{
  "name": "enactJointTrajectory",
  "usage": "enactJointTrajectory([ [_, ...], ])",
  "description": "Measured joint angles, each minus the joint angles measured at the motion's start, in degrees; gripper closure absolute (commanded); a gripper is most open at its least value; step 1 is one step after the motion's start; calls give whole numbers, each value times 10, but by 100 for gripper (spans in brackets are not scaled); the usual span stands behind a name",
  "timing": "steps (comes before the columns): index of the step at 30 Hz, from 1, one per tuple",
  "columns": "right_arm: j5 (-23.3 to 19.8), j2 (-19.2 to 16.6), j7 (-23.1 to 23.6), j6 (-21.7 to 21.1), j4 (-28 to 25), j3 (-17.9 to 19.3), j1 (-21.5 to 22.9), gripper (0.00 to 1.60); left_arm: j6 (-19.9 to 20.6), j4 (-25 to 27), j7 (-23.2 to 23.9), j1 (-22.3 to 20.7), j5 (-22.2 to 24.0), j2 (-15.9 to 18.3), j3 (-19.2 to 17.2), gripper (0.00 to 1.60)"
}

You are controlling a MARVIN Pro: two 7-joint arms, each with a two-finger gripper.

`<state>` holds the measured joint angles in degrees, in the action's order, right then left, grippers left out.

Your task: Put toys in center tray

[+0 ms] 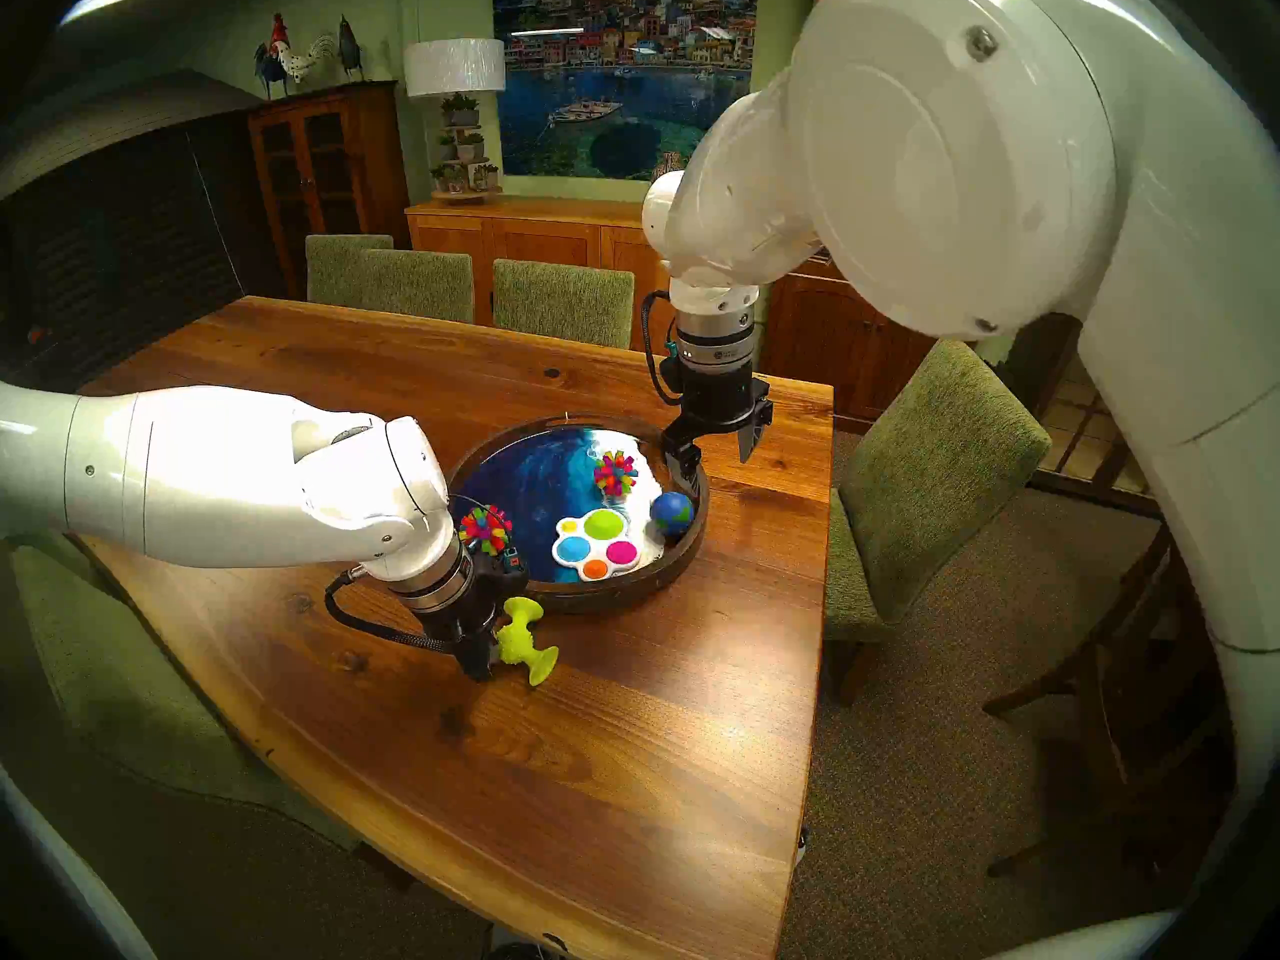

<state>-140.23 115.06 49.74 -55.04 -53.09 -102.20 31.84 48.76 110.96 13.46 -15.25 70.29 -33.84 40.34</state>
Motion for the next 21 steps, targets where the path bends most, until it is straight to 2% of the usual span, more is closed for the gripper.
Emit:
enactJointTrajectory([
  [4,-6,0,0,0,-1,5,0,0,10,20,18,-15,0,21,-11,160],
  [12,-16,0,-1,0,-2,15,0,0,36,42,52,-49,0,59,-65,160],
  [16,-18,0,-1,0,-2,15,0,0,53,21,75,-64,0,57,-75,160],
  [21,-18,0,-1,0,-3,15,0,0,63,-27,91,-69,-1,34,-82,160],
])
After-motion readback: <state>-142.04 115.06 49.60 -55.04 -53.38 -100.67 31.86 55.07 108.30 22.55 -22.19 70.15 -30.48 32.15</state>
